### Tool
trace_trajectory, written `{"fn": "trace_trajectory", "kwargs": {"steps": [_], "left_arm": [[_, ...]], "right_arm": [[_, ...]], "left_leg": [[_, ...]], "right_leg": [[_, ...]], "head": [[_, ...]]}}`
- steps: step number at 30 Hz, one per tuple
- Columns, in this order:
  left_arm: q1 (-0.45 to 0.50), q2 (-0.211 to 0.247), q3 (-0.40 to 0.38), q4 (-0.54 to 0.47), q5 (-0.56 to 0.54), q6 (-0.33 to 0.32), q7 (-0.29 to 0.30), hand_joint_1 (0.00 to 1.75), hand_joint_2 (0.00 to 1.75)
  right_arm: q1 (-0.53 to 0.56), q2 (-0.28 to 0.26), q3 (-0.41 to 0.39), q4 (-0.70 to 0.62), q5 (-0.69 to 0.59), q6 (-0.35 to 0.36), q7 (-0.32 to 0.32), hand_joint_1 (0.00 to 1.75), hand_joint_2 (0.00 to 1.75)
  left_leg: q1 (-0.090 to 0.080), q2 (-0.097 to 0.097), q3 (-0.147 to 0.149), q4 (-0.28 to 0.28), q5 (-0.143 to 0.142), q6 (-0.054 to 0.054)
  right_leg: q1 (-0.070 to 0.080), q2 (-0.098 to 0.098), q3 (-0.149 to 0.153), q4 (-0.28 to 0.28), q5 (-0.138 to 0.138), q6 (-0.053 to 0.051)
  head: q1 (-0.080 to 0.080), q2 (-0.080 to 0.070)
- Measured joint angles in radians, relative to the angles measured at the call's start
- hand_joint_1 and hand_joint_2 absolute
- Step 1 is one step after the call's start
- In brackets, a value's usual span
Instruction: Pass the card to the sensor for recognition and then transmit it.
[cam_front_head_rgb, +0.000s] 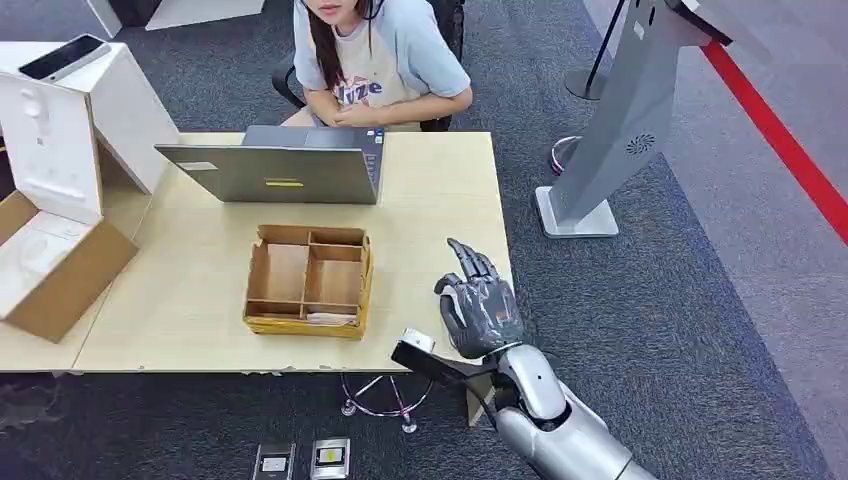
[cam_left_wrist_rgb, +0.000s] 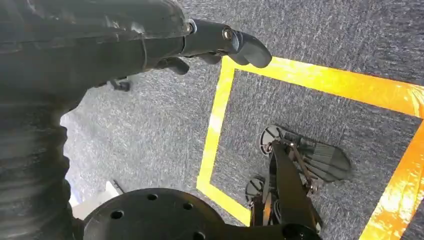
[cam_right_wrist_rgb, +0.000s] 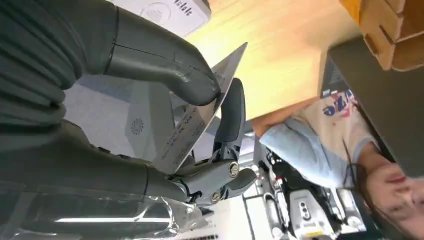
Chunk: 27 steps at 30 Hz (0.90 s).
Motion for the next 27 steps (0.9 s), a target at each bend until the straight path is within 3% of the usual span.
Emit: {"fn": "trace_trajectory", "kwargs": {"steps": [10,27], "left_arm": [[0.000,0.000,-0.010,0.000,0.011,0.011,0.005,0.00,1.75],[0.000,0.002,-0.033,0.000,0.035,0.039,0.008,0.00,1.75]], "right_arm": [[-0.093,0.079,0.011,0.251,-0.033,-0.006,-0.035,1.75,1.75],[-0.177,0.103,0.011,0.502,-0.041,-0.047,-0.029,1.75,1.75]], "left_leg": [[0.000,0.000,0.000,0.000,0.000,0.000],[0.000,0.000,0.000,0.000,0.000,0.000]], "right_leg": [[0.000,0.000,0.000,0.000,0.000,0.000],[0.000,0.000,0.000,0.000,0.000,0.000]], "head": [[0.000,0.000],[0.000,0.000]]}}
